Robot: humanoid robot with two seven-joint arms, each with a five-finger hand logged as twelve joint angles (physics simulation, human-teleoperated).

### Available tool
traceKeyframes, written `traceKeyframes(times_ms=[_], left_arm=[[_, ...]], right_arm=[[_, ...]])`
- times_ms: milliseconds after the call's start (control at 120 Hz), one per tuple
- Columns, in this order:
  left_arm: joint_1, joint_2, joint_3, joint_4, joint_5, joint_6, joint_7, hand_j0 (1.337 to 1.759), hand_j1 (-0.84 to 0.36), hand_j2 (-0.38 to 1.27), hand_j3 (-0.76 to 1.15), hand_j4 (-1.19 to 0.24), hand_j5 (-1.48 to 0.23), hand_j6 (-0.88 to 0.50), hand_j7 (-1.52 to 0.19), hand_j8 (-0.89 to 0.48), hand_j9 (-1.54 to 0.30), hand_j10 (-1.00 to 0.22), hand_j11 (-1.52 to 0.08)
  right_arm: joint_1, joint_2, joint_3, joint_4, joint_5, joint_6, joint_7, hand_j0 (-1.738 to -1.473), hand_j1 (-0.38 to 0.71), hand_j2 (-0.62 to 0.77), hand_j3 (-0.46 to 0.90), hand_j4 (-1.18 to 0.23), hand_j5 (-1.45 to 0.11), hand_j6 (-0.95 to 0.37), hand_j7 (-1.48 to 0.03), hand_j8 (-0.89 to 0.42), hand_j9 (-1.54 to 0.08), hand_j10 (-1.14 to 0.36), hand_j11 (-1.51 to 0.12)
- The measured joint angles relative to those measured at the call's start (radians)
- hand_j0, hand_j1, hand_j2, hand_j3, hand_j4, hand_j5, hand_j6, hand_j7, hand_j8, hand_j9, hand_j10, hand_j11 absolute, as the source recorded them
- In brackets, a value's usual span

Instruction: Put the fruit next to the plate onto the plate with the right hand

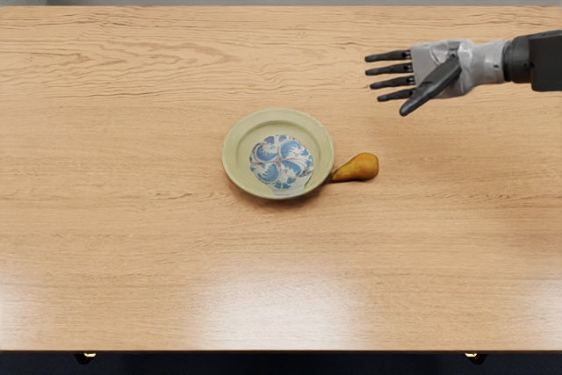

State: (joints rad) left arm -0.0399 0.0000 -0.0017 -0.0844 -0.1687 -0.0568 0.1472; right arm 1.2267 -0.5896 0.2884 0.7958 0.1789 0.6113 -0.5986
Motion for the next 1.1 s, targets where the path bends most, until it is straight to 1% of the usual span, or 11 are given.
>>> traceKeyframes(times_ms=[175, 242, 275, 317, 425, 475, 533, 700, 817, 900, 1100], left_arm=[[0.000, 0.000, 0.000, 0.000, 0.000, 0.000, 0.000, 1.658, 0.32, 0.00, 0.00, -0.02, -0.03, -0.02, -0.03, -0.02, -0.03, -0.02, -0.03], [0.000, 0.000, 0.000, 0.000, 0.000, 0.000, 0.000, 1.658, 0.32, 0.00, 0.00, -0.02, -0.03, -0.02, -0.03, -0.02, -0.03, -0.02, -0.03], [0.000, 0.000, 0.000, 0.000, 0.000, 0.000, 0.000, 1.658, 0.32, 0.00, 0.00, -0.02, -0.03, -0.02, -0.03, -0.02, -0.03, -0.02, -0.03], [0.000, 0.000, 0.000, 0.000, 0.000, 0.000, 0.000, 1.658, 0.32, 0.00, 0.00, -0.02, -0.03, -0.02, -0.03, -0.02, -0.03, -0.02, -0.03], [0.000, 0.000, 0.000, 0.000, 0.000, 0.000, 0.000, 1.658, 0.32, 0.00, 0.00, -0.02, -0.03, -0.02, -0.03, -0.02, -0.03, -0.02, -0.03], [0.000, 0.000, 0.000, 0.000, 0.000, 0.000, 0.000, 1.658, 0.32, 0.00, 0.00, -0.02, -0.03, -0.02, -0.03, -0.02, -0.03, -0.02, -0.03], [0.000, 0.000, 0.000, 0.000, 0.000, 0.000, 0.000, 1.658, 0.32, 0.00, 0.00, -0.02, -0.03, -0.02, -0.03, -0.02, -0.03, -0.02, -0.03], [0.000, 0.000, 0.000, 0.000, 0.000, 0.000, 0.000, 1.658, 0.32, 0.00, 0.00, -0.02, -0.03, -0.02, -0.03, -0.02, -0.03, -0.02, -0.03], [0.000, 0.000, 0.000, 0.000, 0.000, 0.000, 0.000, 1.658, 0.32, 0.00, 0.00, -0.02, -0.03, -0.02, -0.03, -0.02, -0.03, -0.02, -0.03], [0.000, 0.000, 0.000, 0.000, 0.000, 0.000, 0.000, 1.658, 0.32, 0.00, 0.00, -0.02, -0.03, -0.02, -0.03, -0.02, -0.03, -0.02, -0.03], [0.000, 0.000, 0.000, 0.000, 0.000, 0.000, 0.000, 1.658, 0.32, 0.00, 0.00, -0.02, -0.03, -0.02, -0.03, -0.02, -0.03, -0.02, -0.03]], right_arm=[[0.006, 0.000, 0.003, 0.002, -0.007, 0.000, -0.004, -1.658, -0.35, 0.00, 0.00, 0.00, 0.00, 0.00, 0.00, 0.00, 0.00, 0.00, 0.00], [0.012, -0.002, 0.007, 0.001, -0.039, 0.000, -0.004, -1.658, -0.35, 0.00, 0.00, 0.00, 0.00, 0.00, 0.00, 0.00, 0.00, 0.00, 0.00], [0.018, -0.003, 0.010, 0.001, -0.081, 0.000, 0.000, -1.658, -0.35, 0.00, 0.00, 0.00, 0.00, 0.00, 0.00, 0.00, 0.00, 0.00, 0.00], [0.027, -0.004, 0.012, 0.001, -0.146, 0.000, 0.017, -1.658, -0.35, 0.00, 0.00, 0.00, 0.00, 0.00, 0.00, 0.00, 0.00, 0.00, 0.00], [0.057, -0.005, 0.016, 0.017, -0.343, 0.000, 0.086, -1.658, -0.35, 0.00, 0.00, 0.00, 0.00, 0.00, 0.00, 0.00, 0.00, 0.00, 0.00], [0.068, -0.008, 0.017, 0.052, -0.429, 0.000, 0.106, -1.658, -0.35, 0.00, 0.00, 0.00, 0.00, 0.00, 0.00, 0.00, 0.00, 0.00, 0.00], [0.076, -0.014, 0.017, 0.114, -0.519, 0.000, 0.119, -1.658, -0.35, 0.00, 0.00, 0.00, 0.00, 0.00, 0.00, 0.00, 0.00, 0.00, 0.00], [0.080, -0.043, 0.017, 0.282, -0.696, -0.017, 0.133, -1.658, -0.35, 0.00, 0.00, 0.00, 0.00, 0.00, 0.00, 0.00, 0.00, 0.00, 0.00], [0.067, -0.074, 0.014, 0.386, -0.757, -0.088, 0.136, -1.658, -0.35, 0.00, 0.00, 0.00, 0.00, 0.00, 0.00, 0.00, 0.00, 0.00, 0.00], [0.051, -0.087, 0.012, 0.451, -0.802, -0.177, 0.136, -1.658, -0.35, 0.00, 0.00, 0.00, 0.00, 0.00, 0.00, 0.00, 0.00, 0.00, 0.00], [0.006, -0.100, 0.002, 0.575, -0.880, -0.371, 0.136, -1.658, -0.30, -0.01, 0.00, -0.04, -0.05, -0.05, -0.05, -0.04, -0.05, -0.04, -0.05]])
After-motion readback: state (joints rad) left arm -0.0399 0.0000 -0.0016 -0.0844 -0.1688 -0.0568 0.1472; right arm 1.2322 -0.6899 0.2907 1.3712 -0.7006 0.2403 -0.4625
